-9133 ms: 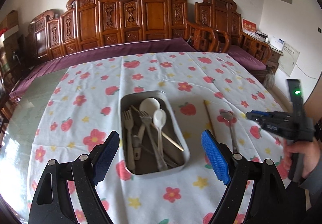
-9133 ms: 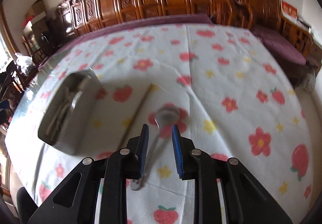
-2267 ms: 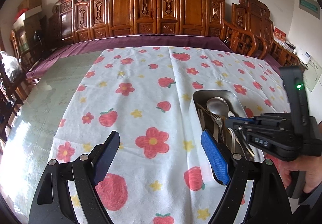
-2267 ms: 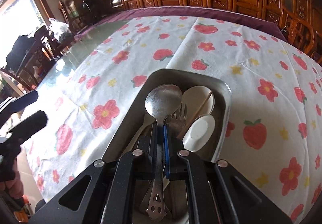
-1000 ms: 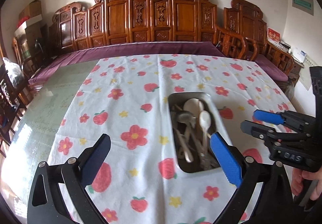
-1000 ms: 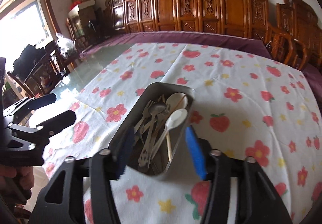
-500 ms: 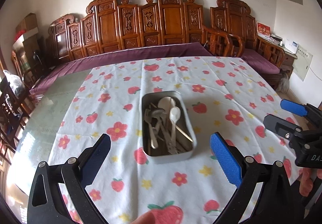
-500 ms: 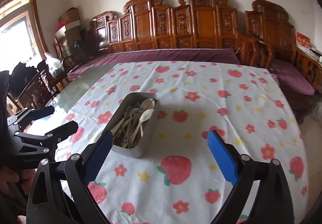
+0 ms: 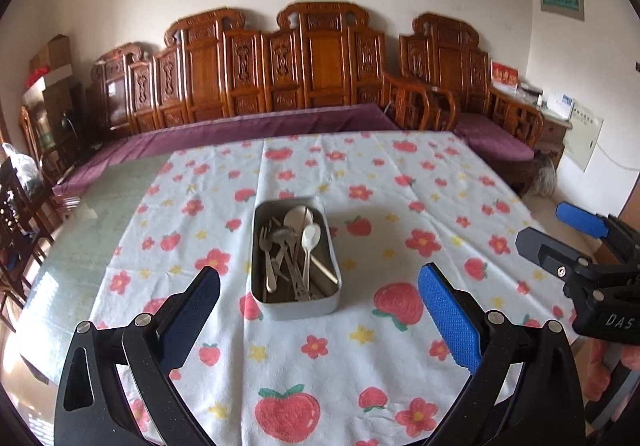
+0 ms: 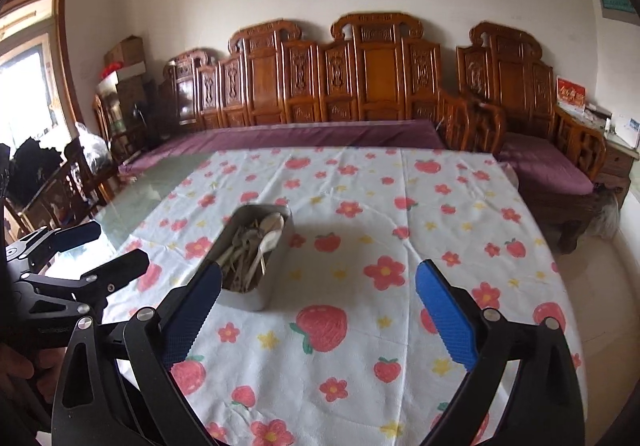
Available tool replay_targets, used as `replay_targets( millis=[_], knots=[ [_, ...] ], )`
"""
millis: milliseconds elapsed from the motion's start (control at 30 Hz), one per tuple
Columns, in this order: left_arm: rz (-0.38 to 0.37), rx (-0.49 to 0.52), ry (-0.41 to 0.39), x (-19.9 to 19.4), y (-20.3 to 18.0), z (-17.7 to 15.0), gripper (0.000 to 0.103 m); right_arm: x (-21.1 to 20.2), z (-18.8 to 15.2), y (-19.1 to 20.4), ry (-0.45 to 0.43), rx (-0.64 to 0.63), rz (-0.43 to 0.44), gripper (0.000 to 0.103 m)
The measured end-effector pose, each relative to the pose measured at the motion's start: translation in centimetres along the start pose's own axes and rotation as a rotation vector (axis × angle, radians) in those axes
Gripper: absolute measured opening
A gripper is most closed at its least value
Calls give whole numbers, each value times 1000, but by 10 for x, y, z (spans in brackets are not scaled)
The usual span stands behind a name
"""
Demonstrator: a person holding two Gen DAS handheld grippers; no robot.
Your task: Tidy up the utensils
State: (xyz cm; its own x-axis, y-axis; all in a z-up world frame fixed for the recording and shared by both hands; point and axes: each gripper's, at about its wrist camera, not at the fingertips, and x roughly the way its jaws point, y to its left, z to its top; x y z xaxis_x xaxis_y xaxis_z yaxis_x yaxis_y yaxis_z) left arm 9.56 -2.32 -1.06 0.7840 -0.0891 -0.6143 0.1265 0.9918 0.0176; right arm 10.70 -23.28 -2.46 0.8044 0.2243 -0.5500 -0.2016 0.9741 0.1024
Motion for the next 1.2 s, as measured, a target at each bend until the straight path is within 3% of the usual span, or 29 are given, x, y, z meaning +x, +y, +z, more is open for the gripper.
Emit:
replay_targets(
  millis=[233, 433, 1200],
  knots=[
    [39, -18, -93, -43, 2, 17, 96, -51, 14, 8, -121, -11, 15, 98],
    [43, -35, -143, -66, 0, 22, 96, -75, 20, 14, -165, -16, 13, 98],
    [37, -67, -161, -70, -2, 20, 96, -73, 19, 15, -172, -6, -1, 98]
  ],
)
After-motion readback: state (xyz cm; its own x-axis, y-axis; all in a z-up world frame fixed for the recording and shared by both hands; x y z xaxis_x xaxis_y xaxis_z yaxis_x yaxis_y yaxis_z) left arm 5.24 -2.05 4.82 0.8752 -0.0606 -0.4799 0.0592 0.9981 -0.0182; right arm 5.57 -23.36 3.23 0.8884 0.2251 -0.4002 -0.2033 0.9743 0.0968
